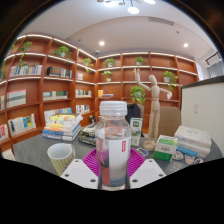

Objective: Pour water

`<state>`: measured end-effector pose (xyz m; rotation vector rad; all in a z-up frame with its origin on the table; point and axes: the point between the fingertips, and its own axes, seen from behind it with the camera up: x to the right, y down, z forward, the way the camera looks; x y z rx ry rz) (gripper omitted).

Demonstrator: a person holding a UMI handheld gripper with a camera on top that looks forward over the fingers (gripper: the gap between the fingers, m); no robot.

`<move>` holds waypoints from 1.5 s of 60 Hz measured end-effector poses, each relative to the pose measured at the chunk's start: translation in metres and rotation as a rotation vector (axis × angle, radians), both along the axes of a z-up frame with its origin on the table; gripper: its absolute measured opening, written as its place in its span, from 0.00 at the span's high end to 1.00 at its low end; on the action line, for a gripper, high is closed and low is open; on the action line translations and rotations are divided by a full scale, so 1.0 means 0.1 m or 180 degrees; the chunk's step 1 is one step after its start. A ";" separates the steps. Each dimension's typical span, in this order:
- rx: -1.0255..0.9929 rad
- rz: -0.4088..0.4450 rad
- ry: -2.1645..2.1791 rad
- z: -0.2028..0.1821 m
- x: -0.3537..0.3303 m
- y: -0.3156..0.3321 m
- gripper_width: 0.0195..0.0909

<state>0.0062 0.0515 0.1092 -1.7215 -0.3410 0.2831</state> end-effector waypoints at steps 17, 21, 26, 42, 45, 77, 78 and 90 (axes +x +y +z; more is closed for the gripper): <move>0.0007 0.0026 0.0045 -0.24 -0.03 -0.02 0.78; 0.0018 0.0018 0.0079 -0.25 -0.02 -0.03 0.78; 0.0007 0.0027 0.0066 -0.25 -0.02 -0.05 0.74; -0.0150 -0.0046 0.0127 -0.29 0.04 -0.24 0.12; -0.0157 -0.0086 0.0172 -0.28 0.09 -0.33 0.05; -0.0088 -0.0949 0.0174 0.17 0.94 -1.27 0.08; -0.0084 -0.0962 0.0171 0.17 0.95 -1.28 0.08; 0.0040 -0.1060 0.0083 0.30 1.02 -1.38 0.08</move>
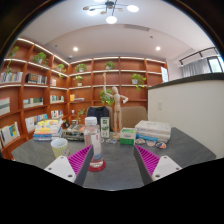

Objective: Pour water

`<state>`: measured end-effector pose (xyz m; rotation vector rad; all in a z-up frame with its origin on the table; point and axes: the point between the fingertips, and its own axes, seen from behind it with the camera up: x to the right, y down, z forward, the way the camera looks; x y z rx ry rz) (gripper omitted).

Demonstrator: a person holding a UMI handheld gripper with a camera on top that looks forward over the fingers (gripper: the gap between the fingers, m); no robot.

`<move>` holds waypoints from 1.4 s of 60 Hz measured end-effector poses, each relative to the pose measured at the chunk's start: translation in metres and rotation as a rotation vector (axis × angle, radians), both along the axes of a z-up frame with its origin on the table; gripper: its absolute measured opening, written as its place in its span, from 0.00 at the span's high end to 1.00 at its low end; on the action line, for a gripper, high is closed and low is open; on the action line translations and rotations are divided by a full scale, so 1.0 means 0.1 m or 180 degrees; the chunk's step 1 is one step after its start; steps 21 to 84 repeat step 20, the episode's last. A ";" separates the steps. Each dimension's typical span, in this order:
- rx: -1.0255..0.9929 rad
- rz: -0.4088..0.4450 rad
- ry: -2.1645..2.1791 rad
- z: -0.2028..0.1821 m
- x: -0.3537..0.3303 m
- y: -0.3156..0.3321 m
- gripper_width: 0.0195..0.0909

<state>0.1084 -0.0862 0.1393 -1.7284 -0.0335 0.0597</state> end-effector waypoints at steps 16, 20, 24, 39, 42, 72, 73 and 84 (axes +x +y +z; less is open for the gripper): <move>0.0065 -0.0155 -0.0051 0.10 0.11 -0.08 0.08; 0.0050 -0.0157 -0.0042 0.09 0.11 -0.07 0.07; 0.0050 -0.0157 -0.0042 0.09 0.11 -0.07 0.07; 0.0050 -0.0157 -0.0042 0.09 0.11 -0.07 0.07; 0.0050 -0.0157 -0.0042 0.09 0.11 -0.07 0.07; 0.0050 -0.0157 -0.0042 0.09 0.11 -0.07 0.07; 0.0050 -0.0157 -0.0042 0.09 0.11 -0.07 0.07; 0.0050 -0.0157 -0.0042 0.09 0.11 -0.07 0.07</move>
